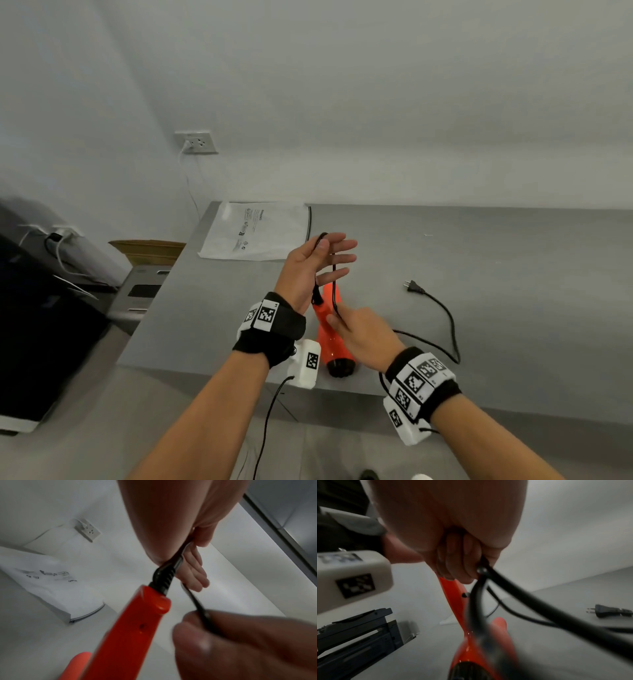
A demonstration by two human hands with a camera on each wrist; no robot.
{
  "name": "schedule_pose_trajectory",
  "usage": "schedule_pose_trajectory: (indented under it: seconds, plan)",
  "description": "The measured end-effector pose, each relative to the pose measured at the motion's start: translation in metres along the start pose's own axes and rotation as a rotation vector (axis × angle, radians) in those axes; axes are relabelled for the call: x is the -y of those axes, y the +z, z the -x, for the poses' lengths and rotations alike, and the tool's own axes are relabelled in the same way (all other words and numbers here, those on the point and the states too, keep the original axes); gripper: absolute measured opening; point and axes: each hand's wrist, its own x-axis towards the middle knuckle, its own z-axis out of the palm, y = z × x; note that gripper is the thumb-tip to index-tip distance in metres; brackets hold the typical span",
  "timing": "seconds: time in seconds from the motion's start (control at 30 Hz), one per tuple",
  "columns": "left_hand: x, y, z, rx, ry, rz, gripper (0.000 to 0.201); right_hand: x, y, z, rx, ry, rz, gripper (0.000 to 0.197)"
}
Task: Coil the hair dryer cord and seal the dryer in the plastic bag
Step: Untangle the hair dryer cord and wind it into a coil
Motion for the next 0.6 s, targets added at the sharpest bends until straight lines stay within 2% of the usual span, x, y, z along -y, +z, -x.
schedule_pose_trajectory:
  seconds: [0.13, 0.23, 0.3, 0.4, 0.5, 0.6]
  plan:
    - [0.004, -0.001, 0.001, 0.012, 0.011, -0.072, 0.035, 0.016, -0.025, 0.010, 0.038, -0.056, 0.214, 0.037]
    - [0.003, -0.004, -0.001, 0.044, 0.001, -0.182, 0.034, 0.029, -0.050, 0.014, 0.013, -0.154, 0.410, 0.034]
    - [0.000, -0.007, -0.002, 0.072, 0.015, -0.308, 0.035, 0.031, -0.062, 0.014, -0.070, -0.216, 0.492, 0.035]
    - [-0.005, -0.012, -0.002, 0.133, 0.043, -0.473, 0.035, 0.027, -0.079, 0.007, -0.240, -0.219, 0.533, 0.050]
    - [-0.006, -0.015, -0.001, 0.253, 0.068, -0.549, 0.033, 0.025, -0.093, -0.003, -0.401, -0.217, 0.518, 0.042]
    - [-0.007, -0.019, -0.003, 0.275, 0.055, -0.514, 0.036, 0.020, -0.107, -0.014, -0.455, -0.099, 0.541, 0.046]
